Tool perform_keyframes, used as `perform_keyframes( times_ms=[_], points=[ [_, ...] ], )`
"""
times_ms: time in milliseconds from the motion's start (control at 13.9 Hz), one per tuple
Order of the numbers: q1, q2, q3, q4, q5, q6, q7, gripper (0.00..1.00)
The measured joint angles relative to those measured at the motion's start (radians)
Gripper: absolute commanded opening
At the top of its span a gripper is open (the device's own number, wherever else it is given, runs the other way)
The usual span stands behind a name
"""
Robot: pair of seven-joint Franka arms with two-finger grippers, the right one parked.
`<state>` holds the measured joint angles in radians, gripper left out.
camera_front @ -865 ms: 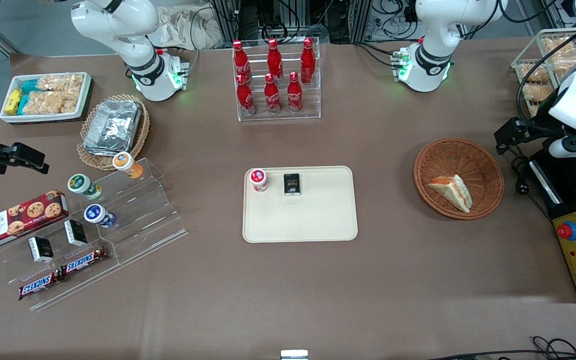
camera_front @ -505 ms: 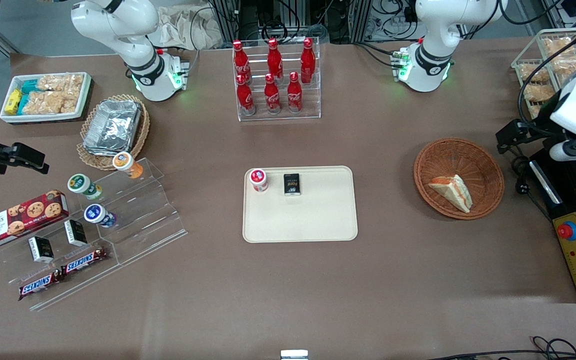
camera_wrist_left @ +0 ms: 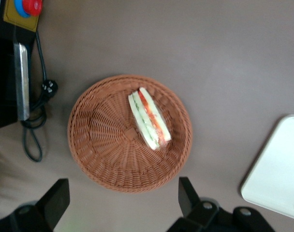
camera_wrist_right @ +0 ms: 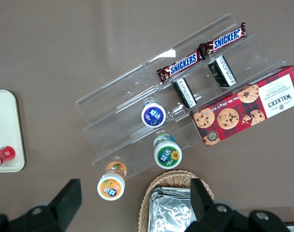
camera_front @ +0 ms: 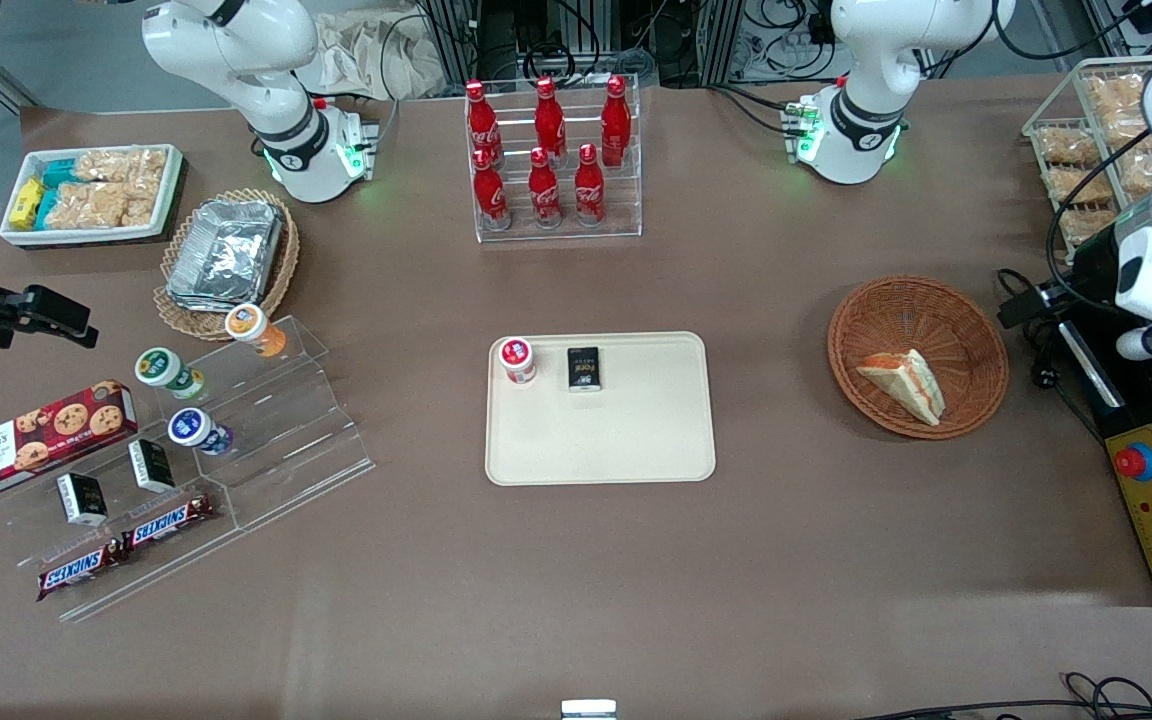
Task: Place sandwich from basket to tray
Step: 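Lower the open left gripper over the wrapped sandwich in the basket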
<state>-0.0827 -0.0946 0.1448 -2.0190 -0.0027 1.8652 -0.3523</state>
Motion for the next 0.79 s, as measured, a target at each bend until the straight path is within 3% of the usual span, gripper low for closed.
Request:
perform_keyframes(
  times_ms=[288, 577, 793],
  points=[
    [-0.004, -0.01, -0.009, -0.19, -0.004, 0.173, -0.25, 1.0],
    [-0.008, 0.059, -0.084, -0.227, -0.004, 0.295, -0.532, 1.0],
    [-0.012, 0.145, -0.117, -0.229, -0.004, 0.362, -0.599, 1.0]
  ],
)
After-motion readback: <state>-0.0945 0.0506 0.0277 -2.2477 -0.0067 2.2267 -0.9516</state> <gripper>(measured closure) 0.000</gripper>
